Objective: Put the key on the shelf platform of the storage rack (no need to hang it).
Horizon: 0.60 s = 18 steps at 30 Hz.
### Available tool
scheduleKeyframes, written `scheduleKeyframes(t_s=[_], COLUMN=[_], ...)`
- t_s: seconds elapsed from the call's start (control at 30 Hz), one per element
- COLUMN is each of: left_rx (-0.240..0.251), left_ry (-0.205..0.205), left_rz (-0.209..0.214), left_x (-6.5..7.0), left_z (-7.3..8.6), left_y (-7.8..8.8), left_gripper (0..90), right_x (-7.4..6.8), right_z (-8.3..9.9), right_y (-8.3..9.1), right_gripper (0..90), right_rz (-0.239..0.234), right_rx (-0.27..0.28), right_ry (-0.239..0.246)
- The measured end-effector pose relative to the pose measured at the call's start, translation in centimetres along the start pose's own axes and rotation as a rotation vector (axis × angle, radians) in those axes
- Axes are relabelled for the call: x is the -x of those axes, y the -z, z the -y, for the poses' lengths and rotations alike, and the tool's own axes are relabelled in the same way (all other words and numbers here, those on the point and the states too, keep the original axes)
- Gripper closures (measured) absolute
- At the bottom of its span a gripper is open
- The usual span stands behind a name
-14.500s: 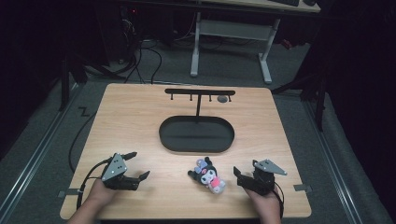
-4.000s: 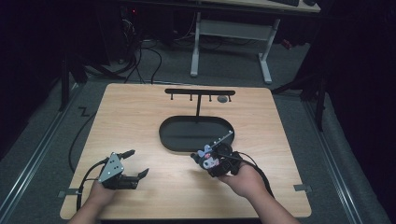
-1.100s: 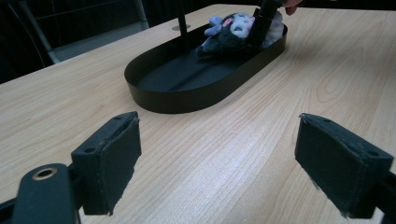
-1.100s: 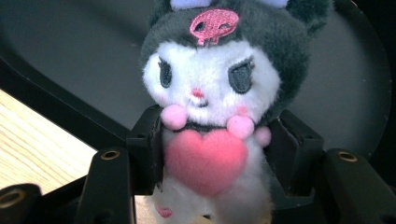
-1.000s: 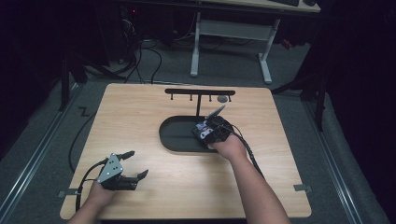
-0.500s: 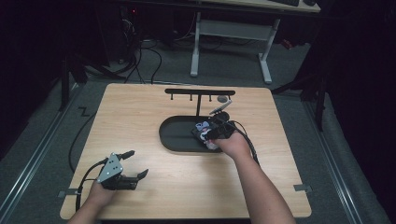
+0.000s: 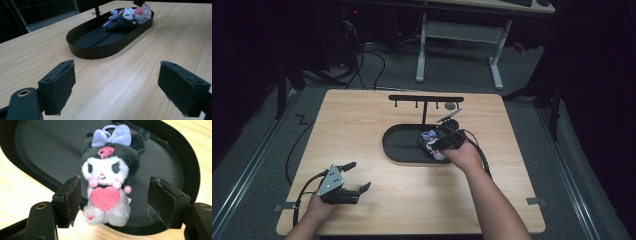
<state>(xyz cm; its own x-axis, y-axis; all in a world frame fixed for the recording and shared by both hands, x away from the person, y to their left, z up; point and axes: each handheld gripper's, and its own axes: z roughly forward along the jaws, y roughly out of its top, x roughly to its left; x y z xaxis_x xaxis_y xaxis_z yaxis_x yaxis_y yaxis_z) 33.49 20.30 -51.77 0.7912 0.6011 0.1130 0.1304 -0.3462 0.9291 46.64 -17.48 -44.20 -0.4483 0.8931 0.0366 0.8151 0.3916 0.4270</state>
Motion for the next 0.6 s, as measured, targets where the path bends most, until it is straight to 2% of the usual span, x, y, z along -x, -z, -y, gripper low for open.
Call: scheduleKeyframes(t_s=[0.17, 0.2, 0.27, 0.33, 0.47, 0.53, 0.6], left_rx=[-0.006, -0.005, -0.005, -0.002, -0.006, -0.002, -0.001], left_ry=[0.0, -0.002, -0.003, -0.004, -0.008, -0.007, -0.006], left_rz=[-0.001, -0.001, 0.001, 0.001, 0.004, 0.004, 0.003], left_x=[0.0, 0.1, 0.1, 0.1, 0.1, 0.1, 0.1], left_z=[0.0, 0.0, 0.0, 0.0, 0.0, 0.0, 0.0], left_y=[0.0, 0.0, 0.0, 0.0, -0.1, -0.1, -0.1], left_gripper=[15.4, 15.3, 15.4, 15.3, 15.4, 15.4, 15.4], right_x=[-0.2, -0.4, -0.5, -0.7, -0.9, -1.1, -1.0], right_z=[0.2, 0.4, 0.4, 0.6, 0.9, 1.3, 1.6], right_y=[0.4, 0.5, 0.6, 0.9, 1.1, 1.5, 1.7], right_gripper=[24.7, 20.3, 18.9, 15.6, 14.5, 13.9, 13.9], right_rz=[0.003, 0.008, 0.019, 0.037, 0.044, 0.079, 0.069], right_rx=[0.005, -0.003, -0.008, 0.011, 0.011, 0.023, 0.032], right_ry=[0.015, 0.028, 0.038, 0.046, 0.061, 0.076, 0.061])
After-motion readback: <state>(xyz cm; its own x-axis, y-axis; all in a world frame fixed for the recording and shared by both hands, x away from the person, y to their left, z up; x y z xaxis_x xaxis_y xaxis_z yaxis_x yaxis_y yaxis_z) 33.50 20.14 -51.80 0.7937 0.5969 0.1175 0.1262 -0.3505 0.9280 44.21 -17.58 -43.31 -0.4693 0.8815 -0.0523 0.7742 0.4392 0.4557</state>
